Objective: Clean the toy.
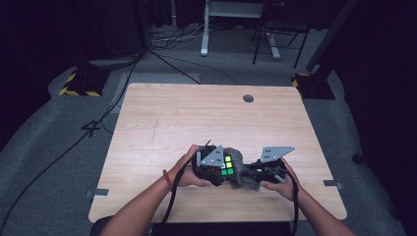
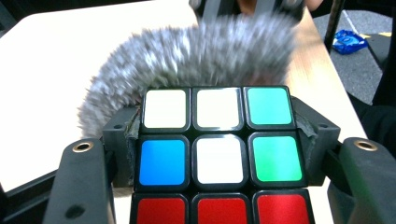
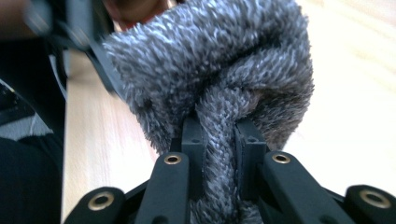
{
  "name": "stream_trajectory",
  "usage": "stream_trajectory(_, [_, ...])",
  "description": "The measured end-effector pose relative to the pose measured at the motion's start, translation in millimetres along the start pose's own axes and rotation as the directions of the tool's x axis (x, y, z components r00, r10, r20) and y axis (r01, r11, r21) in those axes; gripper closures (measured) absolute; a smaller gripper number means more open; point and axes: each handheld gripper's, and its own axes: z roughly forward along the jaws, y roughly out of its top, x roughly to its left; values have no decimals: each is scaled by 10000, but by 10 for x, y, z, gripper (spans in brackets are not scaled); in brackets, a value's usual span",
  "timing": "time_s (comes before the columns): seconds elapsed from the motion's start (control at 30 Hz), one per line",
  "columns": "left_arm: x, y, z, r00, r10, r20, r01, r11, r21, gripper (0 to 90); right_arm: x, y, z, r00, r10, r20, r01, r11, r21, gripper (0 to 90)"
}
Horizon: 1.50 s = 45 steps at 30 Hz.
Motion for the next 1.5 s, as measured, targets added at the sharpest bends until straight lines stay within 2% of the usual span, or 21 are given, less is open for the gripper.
stream_trajectory(0.03, [5,5,-15,10000,-38,-1,38,10000,-84,337,-14,-15,18,10000,-23,86,21,9997,230,781])
stream_trajectory(0.1, [19,11,-35,10000,-27,9,27,9999,-113,337,-26,-24,11,9999,100,37,-101,9999,108,781])
stream_trajectory(0.13, [12,11,-28,10000,29,-34,-30,10000,-87,337,-22,-12,1,9999,15,120,-16,10000,81,781])
stream_trajectory(0.17, [9,9,-20,10000,10,22,-10,10000,-61,337,-9,6,-17,9998,-48,194,49,10000,-74,781])
stream_trajectory(0.23, [-7,5,16,9999,80,77,-81,9999,112,337,30,58,-63,9999,-118,11,119,9980,-619,780])
stream_trajectory(0.3, [-22,-9,69,9996,116,240,-122,9996,271,337,92,124,-110,9992,-410,-25,405,9928,-1127,780])
stream_trajectory(0.4, [-42,-8,108,9994,242,251,-252,9988,424,337,135,181,-151,9988,-494,-69,479,9878,-1483,780])
stream_trajectory(0.47, [-56,2,111,9993,301,207,-311,9984,476,337,159,192,-146,9979,-649,19,645,9880,-1404,780])
stream_trajectory(0.6, [-33,6,53,9996,276,52,-278,9990,343,337,103,143,-111,9990,-411,155,424,9945,-961,781])
stream_trajectory(0.77, [-7,26,-22,9999,118,7,-118,9999,-2,337,17,18,-14,9989,-207,422,204,9998,57,780])
stream_trajectory(0.83, [-17,34,-20,9997,224,-76,-224,9997,40,337,-9,-9,-2,9995,-31,300,30,10000,47,780])
stream_trajectory(0.93, [-23,33,-11,9998,180,-17,-180,9998,11,337,-1,-7,6,9995,-64,318,62,10000,65,780])
stream_trajectory(1.07, [-38,24,32,9994,349,-23,-348,9988,354,337,63,68,-56,9996,-246,133,254,9976,-637,780])
stream_trajectory(1.13, [-42,21,53,9994,346,16,-346,9986,393,337,112,128,-92,9987,-462,237,481,9950,-872,780])
stream_trajectory(1.23, [-59,22,83,9991,414,108,-418,9979,496,337,133,173,-144,9989,-450,100,459,9899,-1345,780])
stream_trajectory(1.3, [-67,25,83,9990,437,72,-440,9977,516,337,150,190,-148,9983,-550,191,569,9909,-1223,780])
stream_trajectory(1.37, [-62,25,67,9992,394,62,-396,9983,425,337,132,177,-133,9985,-457,290,484,9936,-1020,780])
stream_trajectory(1.5, [-26,50,-27,9998,199,48,-198,9998,-89,338,52,109,-87,9977,-220,638,247,9988,-422,780])
